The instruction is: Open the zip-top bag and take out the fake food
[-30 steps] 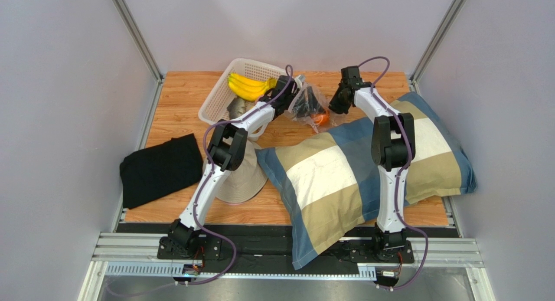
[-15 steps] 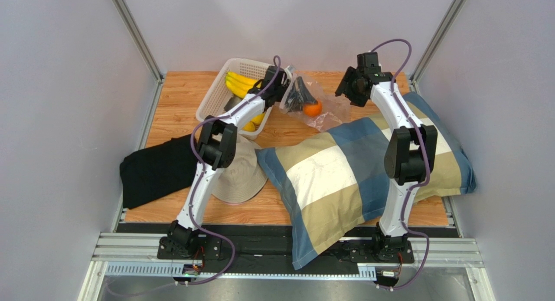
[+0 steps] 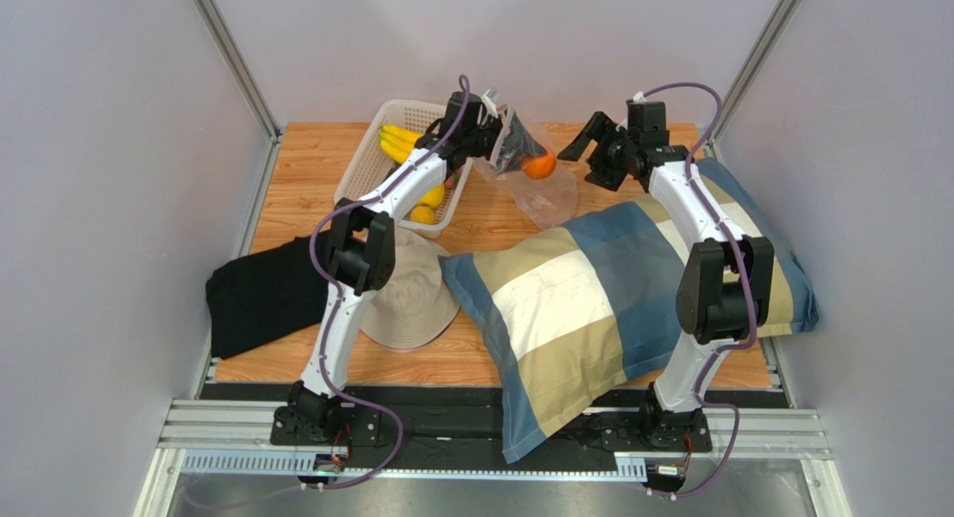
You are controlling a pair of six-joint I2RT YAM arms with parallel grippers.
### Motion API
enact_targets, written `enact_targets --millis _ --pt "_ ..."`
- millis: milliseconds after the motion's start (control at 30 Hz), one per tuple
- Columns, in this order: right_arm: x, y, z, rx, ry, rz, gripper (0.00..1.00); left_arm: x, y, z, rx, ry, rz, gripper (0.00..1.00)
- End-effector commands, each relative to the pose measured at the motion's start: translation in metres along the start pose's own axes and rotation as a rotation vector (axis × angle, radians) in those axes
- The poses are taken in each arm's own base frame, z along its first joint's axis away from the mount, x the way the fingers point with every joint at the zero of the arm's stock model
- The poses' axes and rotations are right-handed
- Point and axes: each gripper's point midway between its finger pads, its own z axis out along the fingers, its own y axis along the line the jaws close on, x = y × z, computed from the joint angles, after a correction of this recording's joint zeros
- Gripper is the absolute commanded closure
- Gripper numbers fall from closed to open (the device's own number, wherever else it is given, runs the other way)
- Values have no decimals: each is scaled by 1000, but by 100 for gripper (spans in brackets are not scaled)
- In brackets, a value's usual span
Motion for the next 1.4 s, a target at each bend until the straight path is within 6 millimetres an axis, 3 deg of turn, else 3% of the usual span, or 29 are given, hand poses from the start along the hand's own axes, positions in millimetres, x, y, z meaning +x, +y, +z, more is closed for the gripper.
enact_targets --millis 0,67,100,200,400,600,733,767,933,967,1067,1100,1133,1267,1367 --pt "-16 35 -29 -78 -67 251 14 -6 -49 -19 60 -12 14 100" --pt "-15 36 -30 -87 -82 348 13 -4 -51 -20 60 -5 15 100" --pt "-10 27 -27 -63 -85 381 0 -4 -55 -22 63 -5 18 100" --pt "-8 37 -24 -104 -63 439 0 1 -61 -25 62 2 38 100" --pt "3 37 -7 -88 -27 507 0 1 -78 -44 8 8 135 100" --pt "-3 35 8 -79 -35 425 7 7 -83 -67 -108 4 254 100" --pt "-16 26 -8 19 -81 251 7 5 -85 -81 -197 -39 348 100" --pt "-27 33 -14 22 -110 211 7 2 -85 -83 -223 -63 355 100" --pt "-44 49 -47 14 -197 46 4 -5 -109 -81 -160 -114 228 100" --pt "-43 54 -51 -7 -195 32 4 -8 -119 -82 -153 -139 243 100" --pt "-37 67 -65 -56 -193 -18 3 -7 -115 -79 -172 -144 188 100" --pt "-24 64 -63 -52 -169 -27 3 -6 -113 -79 -178 -140 173 100" --pt "-27 72 -75 -82 -204 -39 2 -5 -111 -79 -194 -143 140 100" --pt "-32 48 -86 12 -288 -16 2 -17 -128 -98 -228 -235 186 100" --pt "-39 38 -84 44 -287 18 2 -24 -133 -106 -237 -262 206 100"
